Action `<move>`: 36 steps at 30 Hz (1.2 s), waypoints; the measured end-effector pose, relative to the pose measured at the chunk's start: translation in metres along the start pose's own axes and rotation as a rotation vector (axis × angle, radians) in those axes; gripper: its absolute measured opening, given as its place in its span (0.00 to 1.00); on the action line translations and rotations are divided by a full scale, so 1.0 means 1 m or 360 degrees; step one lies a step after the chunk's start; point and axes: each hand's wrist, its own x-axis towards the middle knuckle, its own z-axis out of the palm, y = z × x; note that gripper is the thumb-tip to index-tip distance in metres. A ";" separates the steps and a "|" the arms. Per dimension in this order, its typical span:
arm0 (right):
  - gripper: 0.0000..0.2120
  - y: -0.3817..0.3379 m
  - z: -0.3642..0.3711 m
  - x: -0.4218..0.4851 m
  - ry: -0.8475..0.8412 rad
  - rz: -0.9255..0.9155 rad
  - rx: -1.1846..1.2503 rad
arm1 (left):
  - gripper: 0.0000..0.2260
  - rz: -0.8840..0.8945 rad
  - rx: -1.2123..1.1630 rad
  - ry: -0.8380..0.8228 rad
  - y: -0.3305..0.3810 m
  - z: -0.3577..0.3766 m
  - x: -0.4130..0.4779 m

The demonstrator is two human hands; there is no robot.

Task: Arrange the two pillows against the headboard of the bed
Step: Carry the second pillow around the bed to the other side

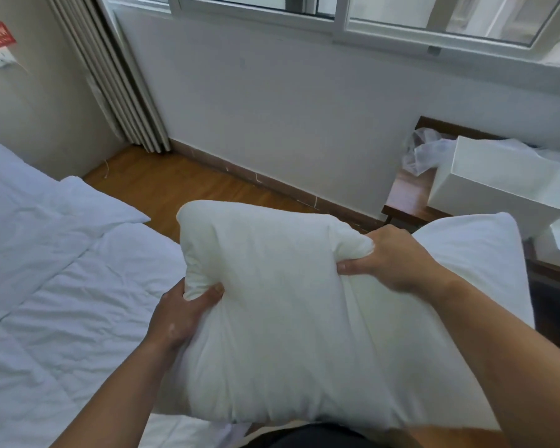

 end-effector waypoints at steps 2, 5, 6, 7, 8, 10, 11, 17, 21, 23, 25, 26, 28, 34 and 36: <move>0.27 -0.001 -0.007 0.042 -0.0030 -0.0060 0.0001 | 0.22 -0.0028 -0.0021 0.0067 0.012 0.006 0.025; 0.26 -0.005 -0.019 0.108 -0.0099 -0.0180 -0.0002 | 0.21 -0.0072 -0.0052 0.0173 0.030 0.017 0.060; 0.26 -0.008 -0.024 0.129 -0.0139 -0.0216 -0.0004 | 0.21 -0.0100 -0.0059 0.0210 0.037 0.021 0.070; 0.26 -0.010 -0.029 0.149 -0.0182 -0.0249 -0.0011 | 0.20 -0.0129 -0.0070 0.0246 0.043 0.025 0.078; 0.27 -0.013 -0.034 0.169 -0.0223 -0.0279 -0.0021 | 0.19 -0.0160 -0.0080 0.0276 0.050 0.028 0.085; 0.28 -0.019 -0.045 0.207 -0.0287 -0.0337 -0.0024 | 0.18 -0.0219 -0.0080 0.0344 0.064 0.032 0.100; 0.29 -0.023 -0.049 0.225 -0.0314 -0.0371 -0.0025 | 0.19 -0.0246 -0.0087 0.0388 0.069 0.034 0.108; 0.29 -0.057 -0.065 0.317 -0.0451 -0.0566 -0.0088 | 0.23 -0.0371 -0.0164 0.0597 0.098 0.042 0.145; 0.28 -0.089 -0.067 0.370 -0.0520 -0.0686 -0.0127 | 0.18 -0.0408 -0.0242 0.0748 0.112 0.035 0.173; 0.28 -0.106 -0.065 0.395 -0.0554 -0.0732 -0.0140 | 0.16 -0.0415 -0.0299 0.0793 0.115 0.032 0.189; 0.27 -0.123 -0.062 0.422 -0.0584 -0.0774 -0.0164 | 0.14 -0.0432 -0.0340 0.0829 0.118 0.028 0.209; 0.28 -0.132 -0.060 0.435 -0.0596 -0.0791 -0.0179 | 0.15 -0.0440 -0.0353 0.0842 0.118 0.024 0.219; 0.30 -0.152 -0.054 0.464 -0.0614 -0.0817 -0.0203 | 0.16 -0.0459 -0.0390 0.0865 0.120 0.016 0.243; 0.29 -0.218 -0.040 0.546 -0.0673 -0.0898 -0.0270 | 0.27 -0.0542 -0.0454 0.0919 0.125 -0.019 0.315; 0.27 -0.244 -0.035 0.570 -0.0683 -0.0932 -0.0268 | 0.26 -0.0553 -0.0444 0.0963 0.129 -0.037 0.339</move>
